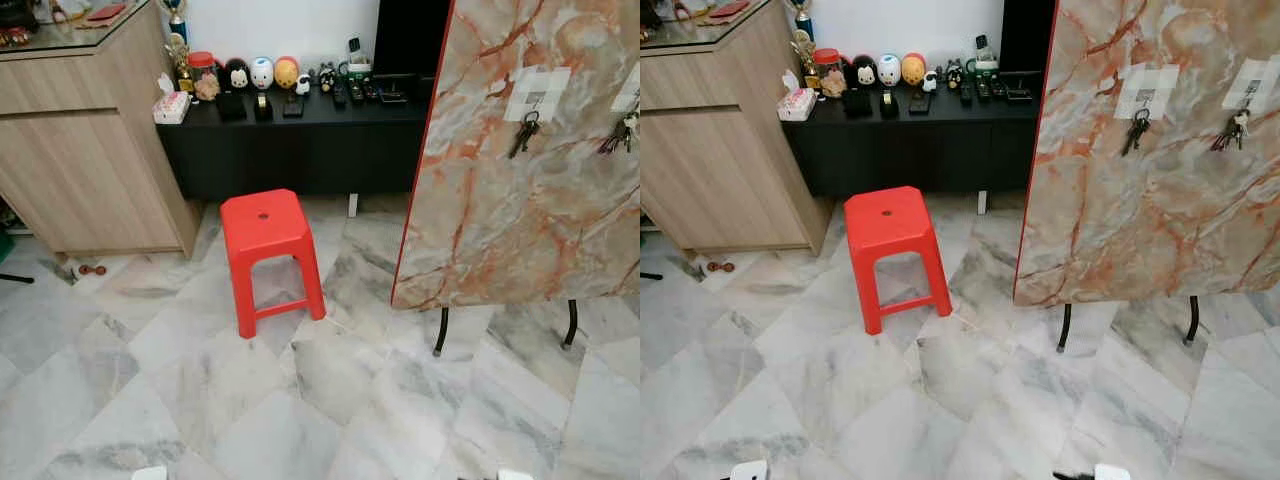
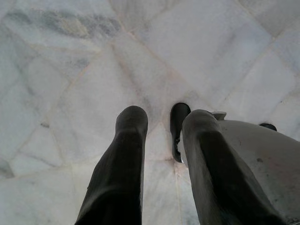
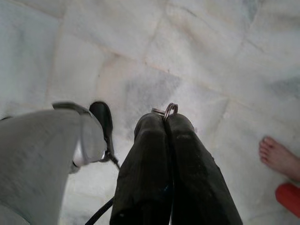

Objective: Hang keys on a hook

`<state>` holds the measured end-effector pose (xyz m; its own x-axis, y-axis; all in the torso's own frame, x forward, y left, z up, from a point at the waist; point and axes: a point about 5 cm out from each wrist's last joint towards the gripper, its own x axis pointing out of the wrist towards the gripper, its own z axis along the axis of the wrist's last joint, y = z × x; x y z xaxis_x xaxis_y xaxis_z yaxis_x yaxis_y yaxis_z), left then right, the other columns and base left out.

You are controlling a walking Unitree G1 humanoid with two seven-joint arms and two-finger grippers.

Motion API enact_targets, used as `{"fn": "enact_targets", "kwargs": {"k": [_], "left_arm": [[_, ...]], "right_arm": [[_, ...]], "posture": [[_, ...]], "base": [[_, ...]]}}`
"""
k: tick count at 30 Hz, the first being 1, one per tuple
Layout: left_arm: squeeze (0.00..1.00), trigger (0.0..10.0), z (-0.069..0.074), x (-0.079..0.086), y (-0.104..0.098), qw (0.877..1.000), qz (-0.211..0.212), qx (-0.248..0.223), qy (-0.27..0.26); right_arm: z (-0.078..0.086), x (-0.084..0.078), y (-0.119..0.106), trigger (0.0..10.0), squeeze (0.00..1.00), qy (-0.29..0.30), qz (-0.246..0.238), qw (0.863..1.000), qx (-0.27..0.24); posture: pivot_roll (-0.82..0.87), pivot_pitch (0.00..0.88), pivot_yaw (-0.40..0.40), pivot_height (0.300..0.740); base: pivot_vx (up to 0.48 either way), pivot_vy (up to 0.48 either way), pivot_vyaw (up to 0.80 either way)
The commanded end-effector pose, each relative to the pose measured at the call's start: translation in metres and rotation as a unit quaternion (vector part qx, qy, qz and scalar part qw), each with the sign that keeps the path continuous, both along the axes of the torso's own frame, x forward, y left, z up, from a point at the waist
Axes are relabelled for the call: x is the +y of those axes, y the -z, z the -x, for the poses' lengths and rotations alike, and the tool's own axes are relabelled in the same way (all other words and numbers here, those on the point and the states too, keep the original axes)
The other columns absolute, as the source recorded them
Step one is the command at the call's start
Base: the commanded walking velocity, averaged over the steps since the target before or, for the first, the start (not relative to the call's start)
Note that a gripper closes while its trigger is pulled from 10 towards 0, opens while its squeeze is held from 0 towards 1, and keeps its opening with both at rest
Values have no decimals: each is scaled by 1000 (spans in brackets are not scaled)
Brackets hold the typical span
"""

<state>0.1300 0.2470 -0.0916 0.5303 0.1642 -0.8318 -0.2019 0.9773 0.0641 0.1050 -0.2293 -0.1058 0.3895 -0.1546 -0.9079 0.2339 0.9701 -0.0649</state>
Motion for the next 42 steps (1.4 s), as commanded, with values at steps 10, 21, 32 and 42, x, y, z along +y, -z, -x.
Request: {"fn": "enact_targets", "kwargs": {"k": [10,21,32,42], "left_arm": [[0,10000,11,-8,6,1000,12,23,4],[0,10000,12,-11,7,999,16,28,12],[0,10000,7,-7,5,999,6,25,20],[0,10000,4,-5,3,1000,6,22,17]], "right_arm": [[-9,24,2,10000,0,-12,-10,1000,-9],[-23,21,-2,10000,0,-17,4,1000,-18],[-17,-6,-6,10000,0,-21,17,1000,-16],[-29,3,-8,10000,0,-18,11,999,-29]], "posture": [[-93,0,-14,740],[-101,0,-17,740],[-85,0,-33,740],[-100,0,-22,740]], "base": [[0,0,0],[0,0,0],[96,0,0],[308,0,0]]}}
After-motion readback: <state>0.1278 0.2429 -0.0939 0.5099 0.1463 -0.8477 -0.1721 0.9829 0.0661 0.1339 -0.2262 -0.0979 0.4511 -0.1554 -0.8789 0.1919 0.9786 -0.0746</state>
